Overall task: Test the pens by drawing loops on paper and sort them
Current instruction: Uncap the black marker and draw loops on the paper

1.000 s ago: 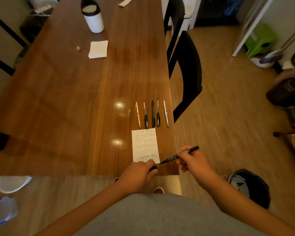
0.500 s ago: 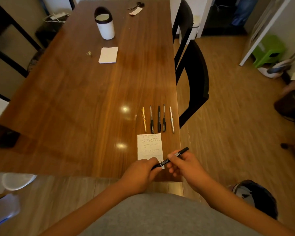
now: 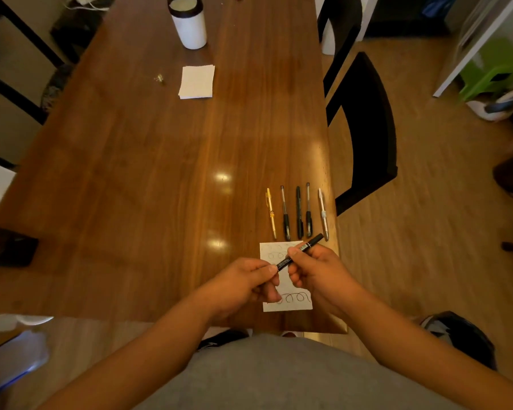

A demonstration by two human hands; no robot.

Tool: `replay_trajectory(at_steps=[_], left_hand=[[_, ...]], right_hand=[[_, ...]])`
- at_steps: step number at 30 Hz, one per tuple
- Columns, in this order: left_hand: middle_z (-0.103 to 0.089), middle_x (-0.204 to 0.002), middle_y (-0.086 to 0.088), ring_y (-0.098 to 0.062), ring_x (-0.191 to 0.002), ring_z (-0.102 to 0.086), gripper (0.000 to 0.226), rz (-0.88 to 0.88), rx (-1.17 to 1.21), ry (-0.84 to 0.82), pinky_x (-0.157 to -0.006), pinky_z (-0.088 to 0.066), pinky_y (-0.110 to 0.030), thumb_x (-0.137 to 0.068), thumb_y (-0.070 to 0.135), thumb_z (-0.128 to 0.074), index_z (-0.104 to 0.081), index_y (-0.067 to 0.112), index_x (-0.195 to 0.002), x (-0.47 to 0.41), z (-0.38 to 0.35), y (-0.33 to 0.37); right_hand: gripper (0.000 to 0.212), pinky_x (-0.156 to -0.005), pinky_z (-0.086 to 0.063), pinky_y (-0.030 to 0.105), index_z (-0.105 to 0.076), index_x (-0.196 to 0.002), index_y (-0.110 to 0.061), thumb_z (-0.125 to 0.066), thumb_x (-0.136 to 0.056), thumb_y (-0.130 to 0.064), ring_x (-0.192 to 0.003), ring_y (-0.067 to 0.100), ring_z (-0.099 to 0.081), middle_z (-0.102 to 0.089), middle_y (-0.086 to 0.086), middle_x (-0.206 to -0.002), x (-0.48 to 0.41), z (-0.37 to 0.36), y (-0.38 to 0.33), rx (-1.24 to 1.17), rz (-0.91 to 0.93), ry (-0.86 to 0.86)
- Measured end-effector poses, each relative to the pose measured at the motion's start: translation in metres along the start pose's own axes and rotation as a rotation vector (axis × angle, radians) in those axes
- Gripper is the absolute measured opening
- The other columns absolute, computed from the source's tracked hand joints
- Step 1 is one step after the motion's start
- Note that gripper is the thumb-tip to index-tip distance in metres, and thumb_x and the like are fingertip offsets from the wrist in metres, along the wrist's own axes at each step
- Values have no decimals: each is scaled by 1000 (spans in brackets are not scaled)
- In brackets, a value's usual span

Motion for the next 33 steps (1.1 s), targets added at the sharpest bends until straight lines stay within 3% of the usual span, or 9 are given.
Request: replay_trajectory(at_steps=[5, 9, 13, 15, 17, 23, 26, 30, 33], left_hand=[[-75, -87, -1, -15, -90, -69, 28, -10, -172, 39, -88, -53, -37, -102, 30, -41, -64, 15, -98, -25, 29, 9], [-70, -93, 1, -23, -89, -66, 23, -15, -321, 214, -84, -53, -46, -97, 41, -49, -63, 24, -103, -43, 57, 6], [-63, -91, 11, -4, -81, -61, 16, 51, -585, 318, -67, -51, -26, -94, 45, -53, -58, 34, -103, -51, 95, -13], [-60, -90, 14, -1, -79, -59, 16, 81, -729, 318, -65, -47, -20, -94, 45, -53, -57, 34, -105, -53, 113, -23], [-58, -89, 15, 0, -78, -57, 16, 71, -869, 307, -65, -47, -20, -94, 46, -53, -56, 33, -104, -56, 126, -29], [-55, -81, 13, -2, -69, -52, 17, -28, -1069, 262, -57, -42, -22, -94, 46, -51, -53, 30, -90, -67, 141, -35], [-53, -78, 12, -3, -67, -51, 18, -51, -1108, 263, -54, -37, -21, -94, 46, -50, -49, 31, -84, -72, 142, -35], [-54, -78, 12, -6, -67, -52, 20, -65, -1137, 285, -56, -40, -26, -94, 47, -49, -49, 30, -82, -74, 142, -35], [-53, -75, 13, -5, -64, -51, 20, -56, -1131, 303, -52, -37, -24, -94, 47, -49, -48, 32, -82, -73, 141, -35]], right_hand=[[22, -56, -50, 24, -65, -96, -8, -55, -98, -28, -56, 11, -60, -65, 1, -65, -44, -12, -17, 145, -20, 57], [26, -53, -48, 25, -64, -90, -12, -54, -98, -35, -52, 7, -61, -67, 0, -67, -93, -27, -24, 366, -16, 153], [27, -59, -55, 33, -64, -83, -14, -58, -95, -37, -67, 17, -67, -67, 7, -75, -140, -45, -27, 741, -14, 191], [30, -51, -46, 28, -59, -77, -17, -59, -94, -41, -63, 15, -62, -62, 3, -70, -158, -53, -28, 905, -21, 222], [31, -50, -45, 28, -58, -79, -16, -60, -93, -44, -62, 16, -60, -60, 2, -71, -172, -59, -31, 1010, -33, 250], [36, -69, -59, 40, -62, -92, -13, -61, -90, -50, -75, 22, -64, -63, 5, -83, -195, -66, -31, 1148, -64, 310], [40, -66, -59, 39, -65, -93, -12, -56, -92, -51, -74, 22, -64, -64, 6, -82, -198, -67, -28, 1254, -42, 331], [46, -46, -39, 28, -67, -88, -13, -46, -97, -53, -56, 16, -50, -46, -1, -60, -199, -70, -24, 1387, 29, 350], [47, -42, -30, 26, -66, -86, -13, -43, -98, -52, -51, 14, -42, -36, -3, -55, -199, -71, -22, 1416, 62, 346]])
Point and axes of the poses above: each hand's wrist, its own x-axis away from the middle knuckle, its own z-axis out of the back of the hand, y = z × x, the point moved 3 cm from there along -x, towards the middle knuckle
